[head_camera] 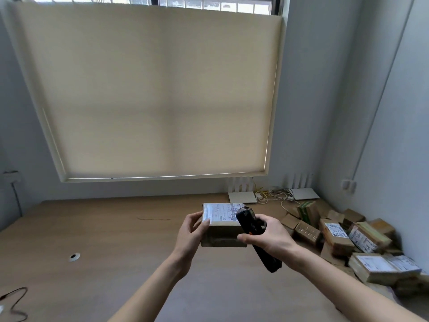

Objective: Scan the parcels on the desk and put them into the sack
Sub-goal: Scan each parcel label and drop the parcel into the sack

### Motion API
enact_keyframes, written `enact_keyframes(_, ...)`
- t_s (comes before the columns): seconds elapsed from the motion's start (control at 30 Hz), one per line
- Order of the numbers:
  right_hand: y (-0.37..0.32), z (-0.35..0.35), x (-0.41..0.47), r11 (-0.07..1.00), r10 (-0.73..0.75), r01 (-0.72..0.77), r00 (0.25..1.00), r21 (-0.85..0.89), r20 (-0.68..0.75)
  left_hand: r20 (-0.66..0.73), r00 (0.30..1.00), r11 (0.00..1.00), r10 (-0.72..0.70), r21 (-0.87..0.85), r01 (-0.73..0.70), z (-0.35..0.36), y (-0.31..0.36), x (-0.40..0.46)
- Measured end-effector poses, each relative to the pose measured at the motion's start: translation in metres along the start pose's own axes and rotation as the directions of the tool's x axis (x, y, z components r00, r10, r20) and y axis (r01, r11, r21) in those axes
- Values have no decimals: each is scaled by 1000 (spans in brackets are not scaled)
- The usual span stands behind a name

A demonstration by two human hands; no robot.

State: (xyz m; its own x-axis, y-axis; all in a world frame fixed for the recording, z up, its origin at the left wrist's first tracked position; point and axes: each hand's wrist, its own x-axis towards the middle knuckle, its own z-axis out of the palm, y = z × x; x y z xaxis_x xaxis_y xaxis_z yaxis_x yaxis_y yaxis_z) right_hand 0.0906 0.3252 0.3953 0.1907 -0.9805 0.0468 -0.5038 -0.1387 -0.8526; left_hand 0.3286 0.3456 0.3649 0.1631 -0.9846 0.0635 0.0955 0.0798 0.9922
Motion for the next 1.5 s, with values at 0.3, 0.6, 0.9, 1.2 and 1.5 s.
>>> enact_keyframes(0.3, 8, -10, -8, 999, -2, 2, 1000, -50, -14, -84, 996, 999, 19, 39, -15, 10, -7, -3)
enact_keyframes(0.6, 15, -13, -21, 999, 9, -7, 998, -40, 59, -3, 1000, 993, -2, 118, 2, 14, -1, -7)
enact_keyframes(0.9, 8, -27, -22, 926, -50, 75, 996, -369, 76, -39, 999, 970, 11, 243, -1, 2, -5, -10)
enact_keyframes(1.2, 2, -34, -23, 636, -99, 126, 992, -762, 81, -60, 997, 933, 38, 360, -14, -7, -1, -11)
enact_keyframes(1.5, 5, -37, -16, 517, -120, 125, 990, -847, 73, -71, 996, 915, 53, 403, -20, -10, 3, -12)
